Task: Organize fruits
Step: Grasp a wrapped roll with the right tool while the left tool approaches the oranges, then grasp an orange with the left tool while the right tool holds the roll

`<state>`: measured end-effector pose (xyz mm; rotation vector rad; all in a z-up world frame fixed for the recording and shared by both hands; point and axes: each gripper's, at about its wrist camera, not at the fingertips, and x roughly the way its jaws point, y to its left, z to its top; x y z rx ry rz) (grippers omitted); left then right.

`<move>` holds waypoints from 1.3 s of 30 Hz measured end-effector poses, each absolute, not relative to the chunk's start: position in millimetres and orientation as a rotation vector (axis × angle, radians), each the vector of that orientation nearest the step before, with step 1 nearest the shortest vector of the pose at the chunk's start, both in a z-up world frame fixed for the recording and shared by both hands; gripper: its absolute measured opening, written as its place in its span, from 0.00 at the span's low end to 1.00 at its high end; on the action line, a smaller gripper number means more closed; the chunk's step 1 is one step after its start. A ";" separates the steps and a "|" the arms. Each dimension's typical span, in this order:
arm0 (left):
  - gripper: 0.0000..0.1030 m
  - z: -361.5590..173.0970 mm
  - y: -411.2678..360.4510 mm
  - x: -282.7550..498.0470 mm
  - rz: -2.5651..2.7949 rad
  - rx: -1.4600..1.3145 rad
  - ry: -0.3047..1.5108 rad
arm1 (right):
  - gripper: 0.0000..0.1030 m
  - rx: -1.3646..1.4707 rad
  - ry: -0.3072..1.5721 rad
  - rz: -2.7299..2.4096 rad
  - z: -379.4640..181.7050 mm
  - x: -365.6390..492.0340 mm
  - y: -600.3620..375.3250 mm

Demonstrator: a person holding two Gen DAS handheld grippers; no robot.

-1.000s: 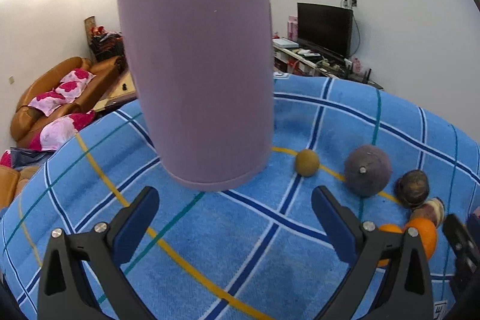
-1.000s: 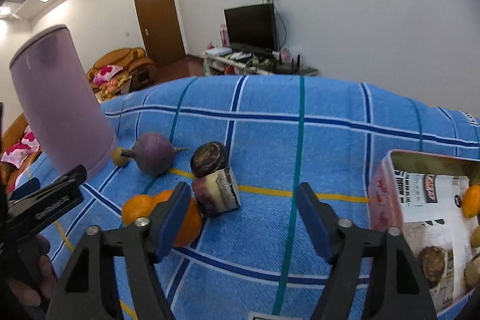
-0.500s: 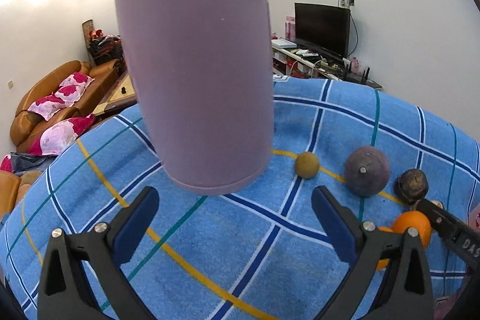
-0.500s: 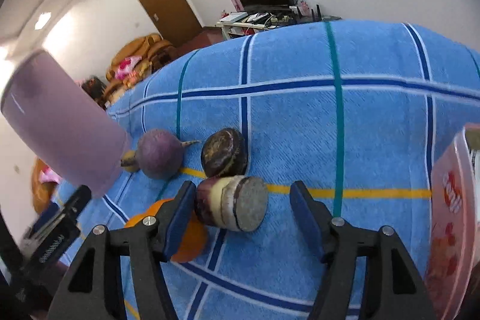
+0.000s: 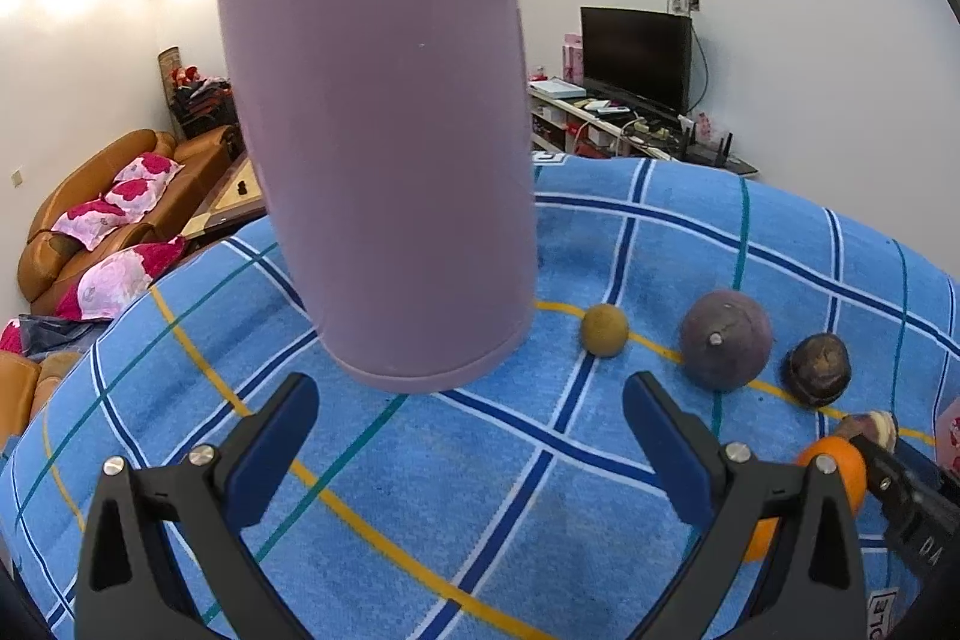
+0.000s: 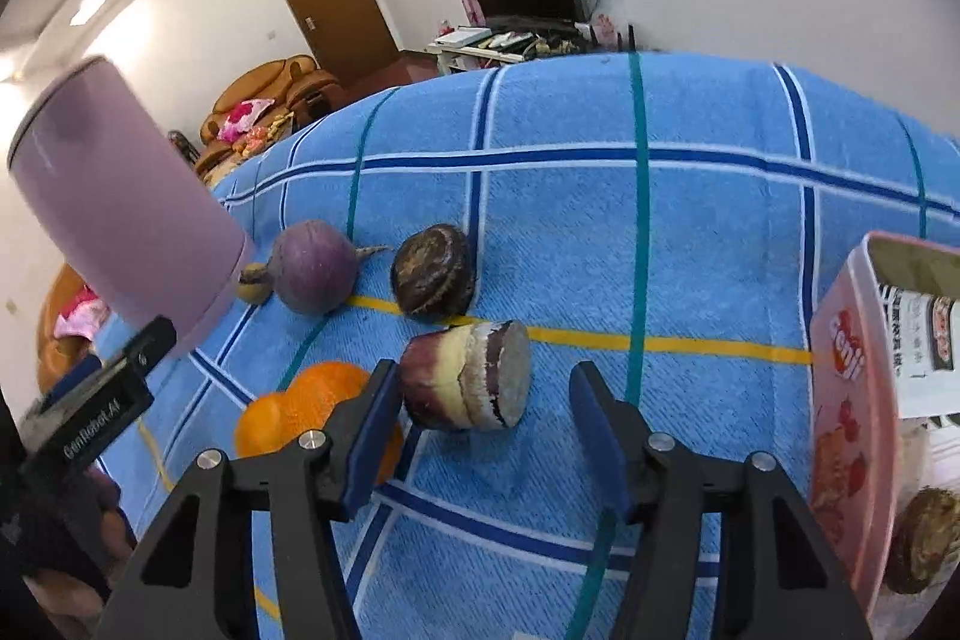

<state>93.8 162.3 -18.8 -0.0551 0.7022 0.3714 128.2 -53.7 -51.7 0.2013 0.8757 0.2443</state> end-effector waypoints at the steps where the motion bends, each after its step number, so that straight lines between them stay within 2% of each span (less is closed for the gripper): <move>1: 1.00 -18.4 161.3 93.5 0.367 -0.054 0.701 | 0.58 0.199 0.880 0.259 -51.5 127.8 -52.6; 5: 1.00 -17.2 156.7 92.9 0.344 -0.043 0.694 | 0.58 0.284 0.892 0.294 -56.9 136.9 -62.0; 13: 1.00 -17.2 149.0 93.8 0.312 -0.016 0.691 | 0.58 0.224 0.896 0.244 -55.4 153.2 -56.0; 19: 1.00 -14.7 148.6 93.4 0.303 -0.002 0.684 | 0.46 0.088 0.833 0.161 -46.6 125.5 -46.2; 22: 1.00 -13.2 142.8 91.0 0.302 0.051 0.666 | 0.46 0.009 0.822 0.126 -43.4 120.5 -37.4; 29: 1.00 -9.8 131.0 89.2 0.200 0.137 0.655 | 0.47 0.084 0.904 0.183 -52.0 135.2 -47.8; 31: 1.00 -9.6 128.9 88.8 0.172 0.144 0.662 | 0.40 0.072 0.900 0.194 -48.3 134.1 -46.5; 33: 1.00 -9.4 128.7 88.7 0.142 0.140 0.670 | 0.39 0.061 0.894 0.204 -45.1 130.7 -43.8; 39: 0.96 -7.9 129.9 86.6 0.000 0.064 0.689 | 0.38 0.108 0.721 0.182 -18.9 92.5 -58.2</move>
